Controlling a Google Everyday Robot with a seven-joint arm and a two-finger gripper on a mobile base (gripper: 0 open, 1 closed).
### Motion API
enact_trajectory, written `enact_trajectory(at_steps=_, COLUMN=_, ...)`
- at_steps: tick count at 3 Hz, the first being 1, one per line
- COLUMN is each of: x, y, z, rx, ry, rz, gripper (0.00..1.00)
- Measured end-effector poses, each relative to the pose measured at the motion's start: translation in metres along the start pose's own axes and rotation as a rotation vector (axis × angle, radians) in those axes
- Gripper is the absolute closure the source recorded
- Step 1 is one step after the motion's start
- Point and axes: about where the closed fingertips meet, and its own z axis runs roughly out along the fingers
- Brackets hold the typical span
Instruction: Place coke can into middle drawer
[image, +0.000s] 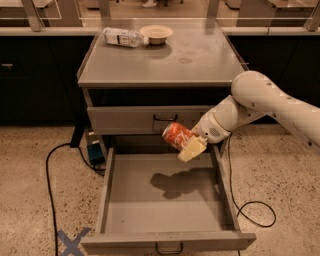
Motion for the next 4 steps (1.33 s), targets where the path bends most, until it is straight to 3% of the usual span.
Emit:
enact_trajectory(at_steps=1, x=0.033, y=-0.005, z=0.017, rx=-0.013, ry=0.053, rz=0.053, gripper=1.00)
enact_trajectory(at_steps=2, x=0.070, y=-0.010, z=0.042, rx=0.008, ry=0.152, rz=0.122, gripper=1.00)
enact_trajectory(at_steps=3, x=0.096, y=-0.013, z=0.076, rx=0.009, ry=0.192, rz=0.206, gripper=1.00)
enact_trajectory(at_steps=4, x=0.098, y=-0.012, z=0.079, rx=0.002, ry=0.196, rz=0.207, gripper=1.00)
